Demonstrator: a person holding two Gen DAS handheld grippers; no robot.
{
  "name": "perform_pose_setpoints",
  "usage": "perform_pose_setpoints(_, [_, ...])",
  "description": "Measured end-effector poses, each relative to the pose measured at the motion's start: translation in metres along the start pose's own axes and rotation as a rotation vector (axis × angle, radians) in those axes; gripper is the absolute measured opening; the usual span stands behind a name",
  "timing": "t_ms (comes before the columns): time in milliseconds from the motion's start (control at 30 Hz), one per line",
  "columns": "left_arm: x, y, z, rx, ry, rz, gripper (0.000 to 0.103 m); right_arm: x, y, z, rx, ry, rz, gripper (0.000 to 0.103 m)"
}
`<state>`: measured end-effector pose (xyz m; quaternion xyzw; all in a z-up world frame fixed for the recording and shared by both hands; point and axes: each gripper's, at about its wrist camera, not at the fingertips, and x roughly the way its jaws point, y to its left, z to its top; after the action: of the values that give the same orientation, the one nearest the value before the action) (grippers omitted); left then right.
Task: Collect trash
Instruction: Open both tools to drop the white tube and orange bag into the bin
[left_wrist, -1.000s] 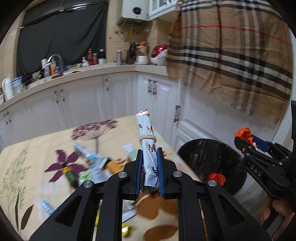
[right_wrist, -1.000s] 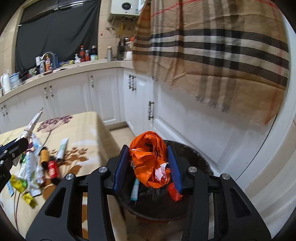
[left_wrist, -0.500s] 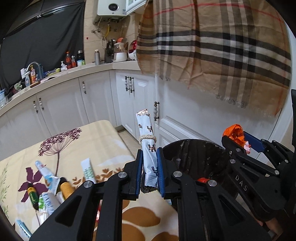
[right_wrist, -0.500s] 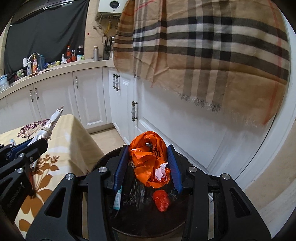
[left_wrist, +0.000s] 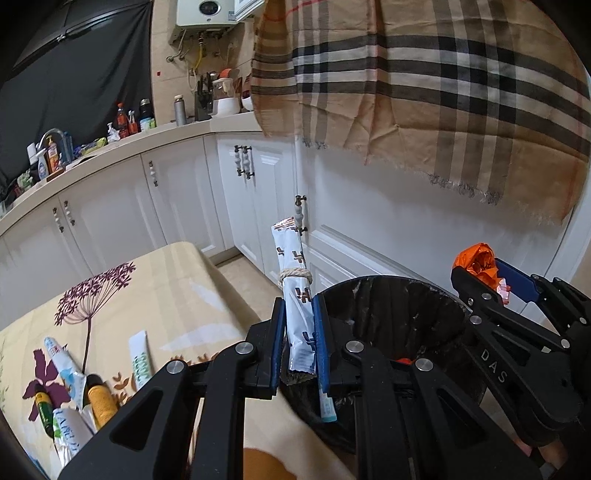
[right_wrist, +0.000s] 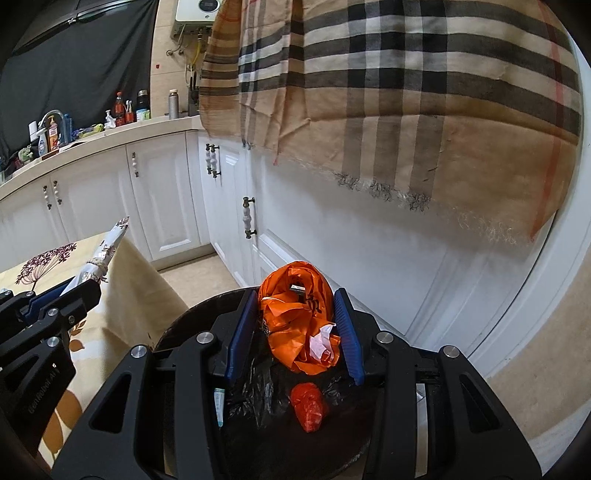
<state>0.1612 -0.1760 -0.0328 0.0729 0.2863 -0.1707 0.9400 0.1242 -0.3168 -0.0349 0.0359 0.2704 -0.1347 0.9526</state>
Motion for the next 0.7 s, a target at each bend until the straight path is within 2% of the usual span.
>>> perform_pose_setpoints(133, [0.011, -0.007, 0.001, 0.031, 0.025, -0.022, 0.017, 0.006, -0.003, 0.001, 0.005, 0.002, -0.012, 0.046])
perform_pose_setpoints(200, [0.014, -0.008, 0.0, 0.038, 0.03, -0.025, 0.019, 0.007, -0.005, 0.0, 0.014, -0.005, -0.025, 0.054])
perform_pose_setpoints(433, [0.011, 0.001, -0.002, 0.009, 0.04, -0.012, 0.029, 0.001, -0.009, 0.001, 0.023, -0.01, -0.038, 0.054])
perform_pose_setpoints(500, [0.005, 0.006, -0.002, -0.005, 0.034, -0.001, 0.037, -0.002, -0.007, 0.002, 0.02, -0.011, -0.034, 0.054])
perform_pose_setpoints(567, [-0.002, 0.012, -0.002, -0.019, 0.028, 0.006, 0.041, -0.006, -0.003, 0.003, 0.015, -0.011, -0.023, 0.054])
perform_pose_setpoints(700, [-0.024, 0.031, -0.009, -0.055, 0.027, 0.031, 0.042, -0.019, 0.012, 0.003, 0.003, -0.014, 0.02, 0.054])
